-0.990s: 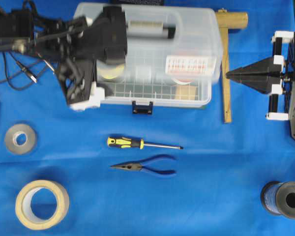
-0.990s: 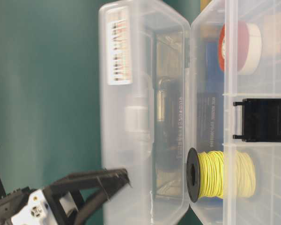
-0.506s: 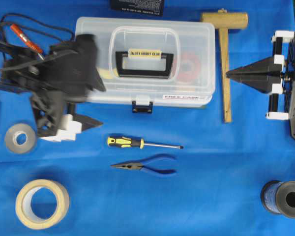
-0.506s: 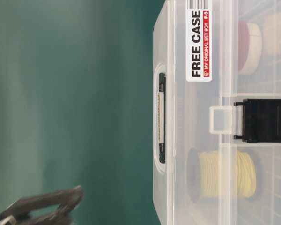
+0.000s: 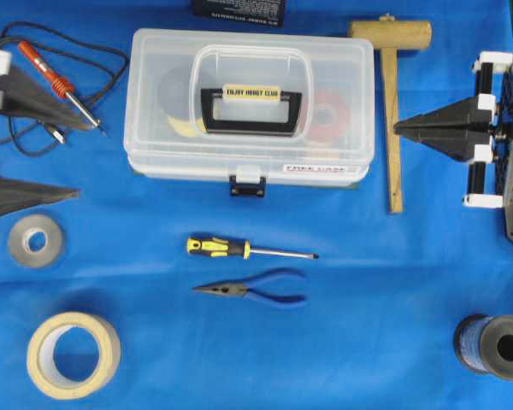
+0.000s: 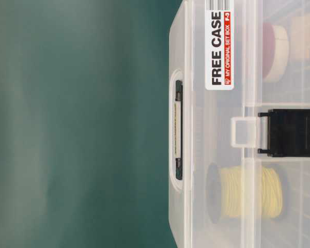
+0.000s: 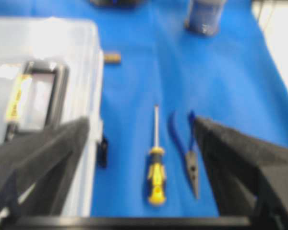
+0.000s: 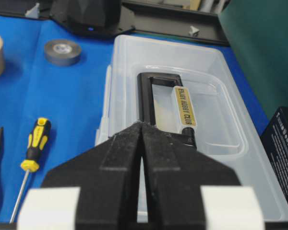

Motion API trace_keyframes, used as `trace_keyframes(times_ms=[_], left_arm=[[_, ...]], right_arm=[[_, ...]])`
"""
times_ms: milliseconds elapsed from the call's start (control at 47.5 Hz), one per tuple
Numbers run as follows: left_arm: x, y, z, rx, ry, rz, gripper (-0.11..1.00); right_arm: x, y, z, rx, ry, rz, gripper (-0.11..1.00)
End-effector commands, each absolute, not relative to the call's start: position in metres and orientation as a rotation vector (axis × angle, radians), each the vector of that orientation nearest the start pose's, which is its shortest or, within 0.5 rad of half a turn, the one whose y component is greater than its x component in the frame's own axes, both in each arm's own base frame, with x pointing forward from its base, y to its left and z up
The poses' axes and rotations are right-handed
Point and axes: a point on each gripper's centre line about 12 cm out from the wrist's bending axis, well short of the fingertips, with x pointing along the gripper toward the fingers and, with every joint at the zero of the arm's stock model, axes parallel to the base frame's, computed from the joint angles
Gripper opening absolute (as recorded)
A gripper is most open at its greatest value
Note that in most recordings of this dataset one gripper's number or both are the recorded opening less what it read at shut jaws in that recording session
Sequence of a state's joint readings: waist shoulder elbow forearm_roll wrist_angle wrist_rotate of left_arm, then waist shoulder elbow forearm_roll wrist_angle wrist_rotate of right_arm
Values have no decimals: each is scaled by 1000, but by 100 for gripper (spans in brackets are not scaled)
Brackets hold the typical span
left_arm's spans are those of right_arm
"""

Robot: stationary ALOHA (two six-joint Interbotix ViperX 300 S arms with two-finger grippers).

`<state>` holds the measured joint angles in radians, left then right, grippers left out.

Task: Close the tool box with the left arm.

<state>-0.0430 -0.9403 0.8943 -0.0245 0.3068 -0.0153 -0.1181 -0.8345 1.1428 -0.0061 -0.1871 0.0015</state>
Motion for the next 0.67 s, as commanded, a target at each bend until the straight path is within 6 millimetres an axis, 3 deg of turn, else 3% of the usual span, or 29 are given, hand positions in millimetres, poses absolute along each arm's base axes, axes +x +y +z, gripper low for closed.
trace_keyframes(times_ms=[0,358,653], left_arm=[[191,-9,327,-39,185,-47,86],[149,-7,264,-44,102,-45,86],[146,-7,236,-47,151,-44,86]], right_arm=[[221,-26,274,1,95,-118,0],[221,-26,273,6,97,-118,0],[221,-26,274,7,95,-118,0]])
